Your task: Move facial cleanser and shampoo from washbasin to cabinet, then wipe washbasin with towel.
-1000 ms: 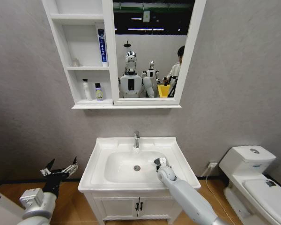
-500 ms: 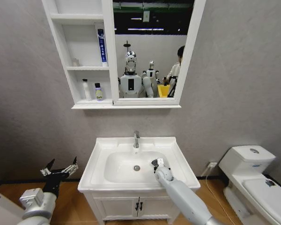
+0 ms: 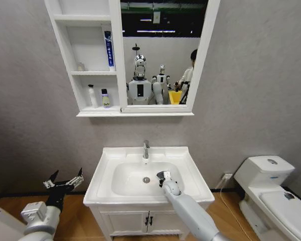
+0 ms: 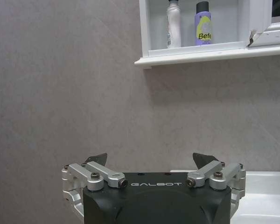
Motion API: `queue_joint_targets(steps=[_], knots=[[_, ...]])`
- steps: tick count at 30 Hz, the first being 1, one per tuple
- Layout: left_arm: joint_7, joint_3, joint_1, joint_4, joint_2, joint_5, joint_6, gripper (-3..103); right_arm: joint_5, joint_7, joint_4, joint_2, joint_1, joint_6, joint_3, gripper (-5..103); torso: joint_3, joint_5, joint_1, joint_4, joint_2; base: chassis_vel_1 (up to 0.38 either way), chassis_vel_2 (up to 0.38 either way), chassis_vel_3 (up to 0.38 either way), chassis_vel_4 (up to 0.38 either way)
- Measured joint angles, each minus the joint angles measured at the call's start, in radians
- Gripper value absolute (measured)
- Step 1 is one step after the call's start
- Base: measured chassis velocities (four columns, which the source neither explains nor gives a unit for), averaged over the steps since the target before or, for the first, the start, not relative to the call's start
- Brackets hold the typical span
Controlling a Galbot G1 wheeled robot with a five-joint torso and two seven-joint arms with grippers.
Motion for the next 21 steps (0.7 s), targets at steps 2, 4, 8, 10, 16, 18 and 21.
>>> queue_joint_targets(steps=[2,4,8,10,16,18,21], knots=[[0.0,0.0,0.0,0.0,0.0,0.0,0.0,100,0.0,-0.01,-0.003,0.001,0.001,0.004,0.001,8,0.0,0.0,0.0,0.0,0.0,0.0,0.0,0.0,0.0],[0.0,0.0,0.0,0.0,0.0,0.0,0.0,100,0.0,-0.019,-0.006,0.003,0.002,0.008,0.003,8,0.0,0.0,0.0,0.0,0.0,0.0,0.0,0.0,0.0],[0.0,0.0,0.0,0.0,0.0,0.0,0.0,100,0.008,-0.057,-0.017,0.007,0.001,0.018,0.01,8,0.0,0.0,0.0,0.0,0.0,0.0,0.0,0.0,0.0],[0.0,0.0,0.0,0.0,0.0,0.0,0.0,100,0.012,-0.085,-0.026,0.011,0.0,0.028,0.015,8,0.0,0.0,0.0,0.0,0.0,0.0,0.0,0.0,0.0],[0.0,0.0,0.0,0.0,0.0,0.0,0.0,100,0.017,-0.125,-0.033,0.02,-0.003,0.039,0.016,8,0.0,0.0,0.0,-0.0001,0.0,0.0,0.0,0.0,0.0],[0.0,0.0,0.0,0.0,0.0,0.0,0.0,100,0.016,-0.134,-0.036,0.024,-0.003,0.042,0.015,8,0.0,0.0,0.0,0.0,0.0,0.0,0.0,0.0,0.0],[0.0,0.0,0.0,0.0,0.0,0.0,0.0,100,0.011,-0.155,-0.051,0.037,0.002,0.049,0.01,8,0.0,-0.0001,0.0,0.0,0.0,0.0,0.0,0.0,0.0]])
